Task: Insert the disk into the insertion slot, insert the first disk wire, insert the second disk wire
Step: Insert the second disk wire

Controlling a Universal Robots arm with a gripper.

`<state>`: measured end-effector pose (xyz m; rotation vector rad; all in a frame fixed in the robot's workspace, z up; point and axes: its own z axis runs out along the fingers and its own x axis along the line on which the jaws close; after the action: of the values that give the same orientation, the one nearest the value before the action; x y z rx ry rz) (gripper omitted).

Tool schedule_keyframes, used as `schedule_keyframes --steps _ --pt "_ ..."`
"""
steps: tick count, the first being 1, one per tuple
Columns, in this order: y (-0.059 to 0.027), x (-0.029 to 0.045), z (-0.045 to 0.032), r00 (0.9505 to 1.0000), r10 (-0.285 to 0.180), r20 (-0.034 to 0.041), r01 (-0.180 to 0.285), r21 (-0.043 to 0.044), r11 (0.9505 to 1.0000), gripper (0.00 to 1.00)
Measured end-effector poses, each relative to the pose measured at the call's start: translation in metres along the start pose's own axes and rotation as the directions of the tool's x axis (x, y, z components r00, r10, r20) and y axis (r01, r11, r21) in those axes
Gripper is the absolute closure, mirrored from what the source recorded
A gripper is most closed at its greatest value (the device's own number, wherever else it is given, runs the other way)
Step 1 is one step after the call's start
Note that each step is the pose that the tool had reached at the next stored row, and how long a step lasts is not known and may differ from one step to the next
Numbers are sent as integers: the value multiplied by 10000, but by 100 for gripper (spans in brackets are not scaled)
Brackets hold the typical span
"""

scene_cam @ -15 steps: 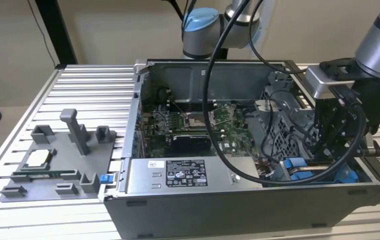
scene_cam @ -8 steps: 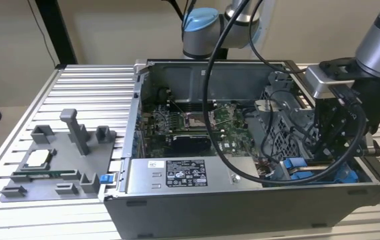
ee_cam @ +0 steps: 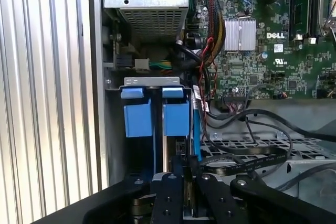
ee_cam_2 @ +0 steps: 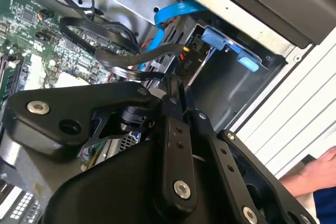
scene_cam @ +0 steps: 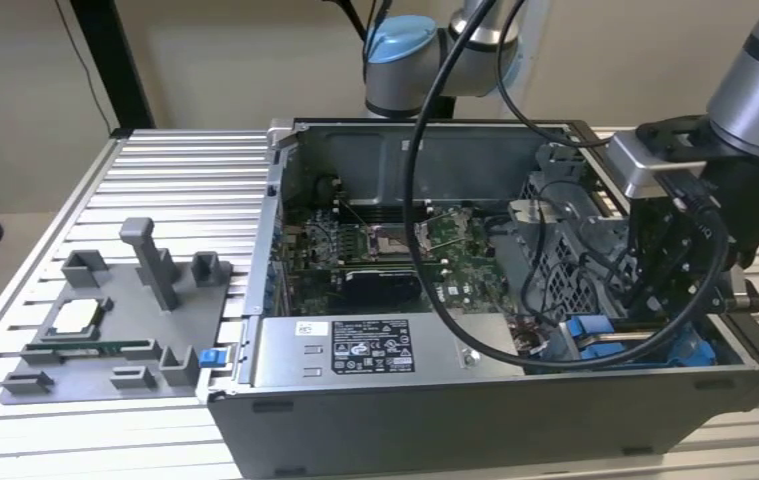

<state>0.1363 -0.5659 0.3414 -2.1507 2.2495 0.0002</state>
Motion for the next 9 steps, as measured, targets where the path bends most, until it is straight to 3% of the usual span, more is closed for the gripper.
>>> schedule_keyframes --steps 9 --pt "-3 -1 -17 10000 -4 18 4 9 10000 100"
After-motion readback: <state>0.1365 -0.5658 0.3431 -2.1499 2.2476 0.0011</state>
